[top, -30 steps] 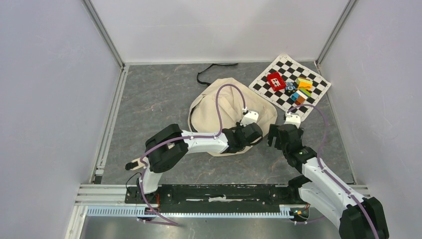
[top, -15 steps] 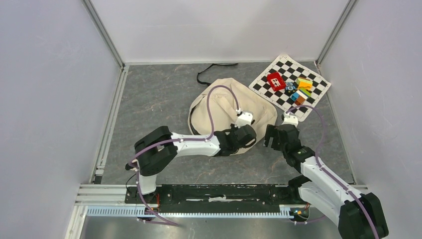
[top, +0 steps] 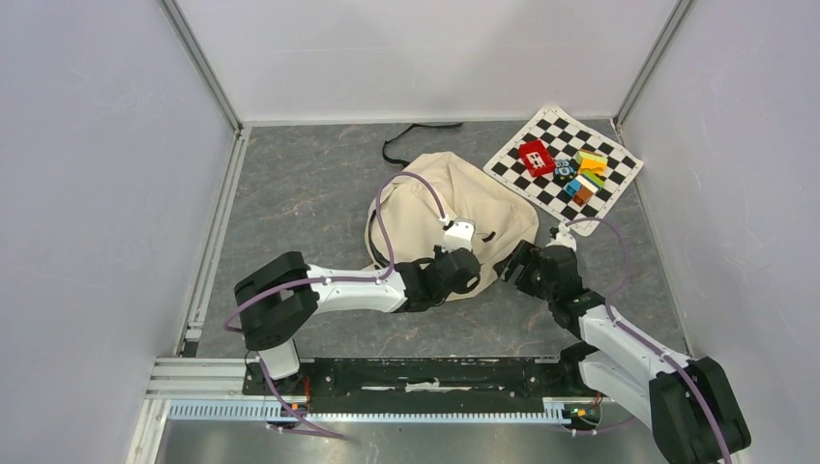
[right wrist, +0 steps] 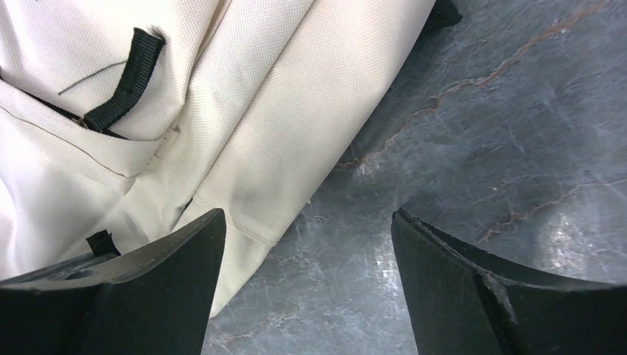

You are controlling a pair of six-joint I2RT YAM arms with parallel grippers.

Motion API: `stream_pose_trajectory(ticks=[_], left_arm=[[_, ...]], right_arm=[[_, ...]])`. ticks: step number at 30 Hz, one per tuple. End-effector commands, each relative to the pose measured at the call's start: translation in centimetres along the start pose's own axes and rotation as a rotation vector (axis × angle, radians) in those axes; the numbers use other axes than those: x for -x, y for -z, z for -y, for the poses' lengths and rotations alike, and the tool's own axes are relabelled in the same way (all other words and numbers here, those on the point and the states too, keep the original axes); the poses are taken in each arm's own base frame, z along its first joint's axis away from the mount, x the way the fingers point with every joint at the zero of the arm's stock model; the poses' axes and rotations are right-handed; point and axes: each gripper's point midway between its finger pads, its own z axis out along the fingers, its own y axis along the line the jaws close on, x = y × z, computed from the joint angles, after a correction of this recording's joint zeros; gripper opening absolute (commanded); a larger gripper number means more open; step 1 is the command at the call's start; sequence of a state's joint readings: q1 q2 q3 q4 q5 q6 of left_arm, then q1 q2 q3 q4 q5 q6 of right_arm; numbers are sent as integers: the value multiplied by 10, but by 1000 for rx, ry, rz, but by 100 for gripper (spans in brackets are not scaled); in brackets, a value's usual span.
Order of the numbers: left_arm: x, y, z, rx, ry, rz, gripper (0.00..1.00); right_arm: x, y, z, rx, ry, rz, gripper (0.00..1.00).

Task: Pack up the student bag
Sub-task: Zip the student bag at the center of the board.

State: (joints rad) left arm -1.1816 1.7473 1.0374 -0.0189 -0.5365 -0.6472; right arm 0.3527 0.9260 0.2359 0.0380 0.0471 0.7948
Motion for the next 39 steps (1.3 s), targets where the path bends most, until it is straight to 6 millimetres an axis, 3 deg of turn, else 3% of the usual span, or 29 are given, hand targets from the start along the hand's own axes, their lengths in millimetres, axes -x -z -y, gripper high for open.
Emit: stream_pose_trajectory(ticks=[1, 6, 14, 16, 20, 21, 27, 34, 37, 39], left_arm=[[26, 13, 13, -48, 88, 82, 2], [28, 15, 13, -58, 90, 84, 2], [32, 20, 16, -88, 94, 102, 2], [33, 22, 15, -92, 98, 105, 2], [41, 30, 3, -58, 80, 141, 2], [44, 34, -5, -34, 80, 160, 2], [55, 66, -36, -24, 87, 254, 2], [39, 95, -83, 27, 116, 282, 2], [37, 104, -92, 18, 125, 290, 2], [40, 109, -83, -42, 117, 291, 2]], right_arm=[[13, -4, -19, 73, -106, 43, 85], [6, -10, -15, 77, -152, 41, 80], [-3, -24, -20, 114, -160, 7, 55], [1, -27, -19, 109, -158, 24, 43], [19, -28, -16, 80, -155, 96, 3], [23, -29, -12, 49, -161, 108, 0], [47, -27, 0, -29, -175, 184, 0], [50, -27, 9, -59, -178, 192, 0], [50, -26, 8, -52, -170, 192, 0], [50, -26, 5, -35, -157, 193, 0]])
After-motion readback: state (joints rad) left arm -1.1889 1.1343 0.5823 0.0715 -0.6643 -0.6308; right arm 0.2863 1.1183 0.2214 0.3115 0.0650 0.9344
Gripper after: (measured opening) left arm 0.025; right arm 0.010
